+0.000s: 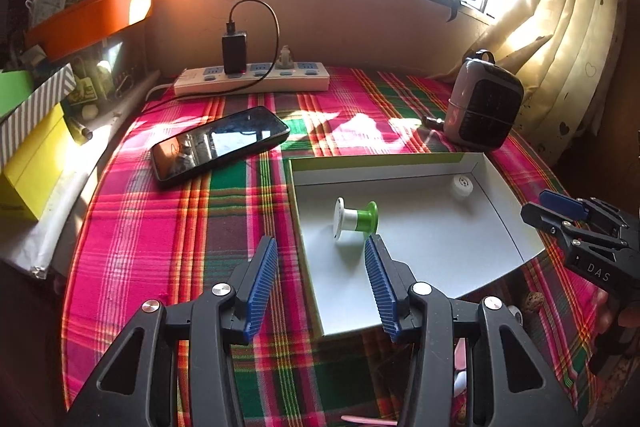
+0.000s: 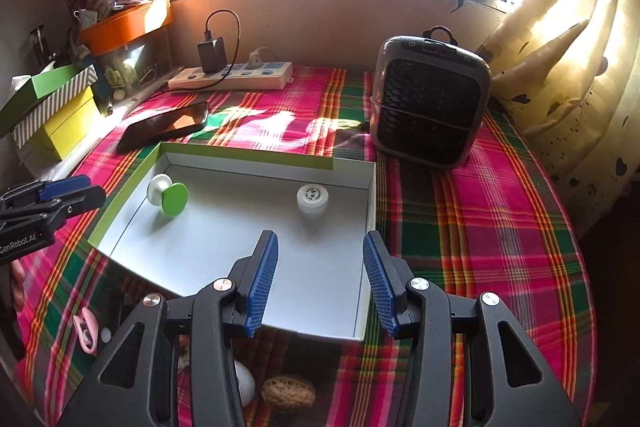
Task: Organize objects
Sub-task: 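Open the left tool to drop the spool while the right tool releases the jar in the box, then move the left tool to the pink-white clip while the right tool approaches a walnut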
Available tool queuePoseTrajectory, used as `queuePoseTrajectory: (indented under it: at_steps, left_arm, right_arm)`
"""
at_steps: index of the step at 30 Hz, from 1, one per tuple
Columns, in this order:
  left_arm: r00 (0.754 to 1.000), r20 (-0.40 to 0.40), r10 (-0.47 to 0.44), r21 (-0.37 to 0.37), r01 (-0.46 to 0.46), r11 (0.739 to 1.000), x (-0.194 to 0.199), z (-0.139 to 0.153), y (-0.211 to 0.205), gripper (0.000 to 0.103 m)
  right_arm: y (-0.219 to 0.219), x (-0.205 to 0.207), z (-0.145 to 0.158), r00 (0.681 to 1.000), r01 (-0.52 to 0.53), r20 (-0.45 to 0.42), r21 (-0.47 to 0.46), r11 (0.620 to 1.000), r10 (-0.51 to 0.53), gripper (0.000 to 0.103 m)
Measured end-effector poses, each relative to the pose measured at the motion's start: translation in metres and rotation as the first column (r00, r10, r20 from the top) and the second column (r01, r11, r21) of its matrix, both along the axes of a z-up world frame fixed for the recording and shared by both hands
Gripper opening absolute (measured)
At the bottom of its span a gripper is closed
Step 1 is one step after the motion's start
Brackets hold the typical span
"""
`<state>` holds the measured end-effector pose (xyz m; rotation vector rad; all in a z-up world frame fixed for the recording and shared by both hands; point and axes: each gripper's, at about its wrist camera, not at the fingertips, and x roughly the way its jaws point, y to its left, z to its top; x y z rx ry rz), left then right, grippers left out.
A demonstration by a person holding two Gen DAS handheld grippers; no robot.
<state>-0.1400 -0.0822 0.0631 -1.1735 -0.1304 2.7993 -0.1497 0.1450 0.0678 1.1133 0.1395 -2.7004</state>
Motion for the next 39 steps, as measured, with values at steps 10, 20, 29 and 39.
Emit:
queuePoseTrajectory:
  at_steps: [10,20,29,39]
  left_arm:
    - [0.999,0.027,0.019,0.046,-0.02,0.999,0.034,-0.018,-0.016,0.045]
    - [0.999,0.039,-0.006,0.099,0.002,0.995,0.055,-0.03,-0.017,0.045]
    - [0.997,0.067,-0.036,0.116,0.028,0.993,0.077,-0.041,-0.008,0.048]
    - [0.993,0.081,-0.085,0.051,0.081,0.995,0.097,-0.046,0.02,0.052]
  right_arm:
    - [0.02,0.034,-0.005,0.999,0.043,-0.002,-0.039,0.998,-0.043,0.046]
    - [0.027,0.053,-0.018,0.999,0.044,0.024,-0.063,0.997,-0.043,0.046]
    - [0.022,0.061,-0.031,0.999,0.003,0.051,-0.069,0.998,0.001,0.051]
    - [0.018,0.06,-0.041,0.997,-0.015,0.078,-0.071,0.997,0.02,0.058]
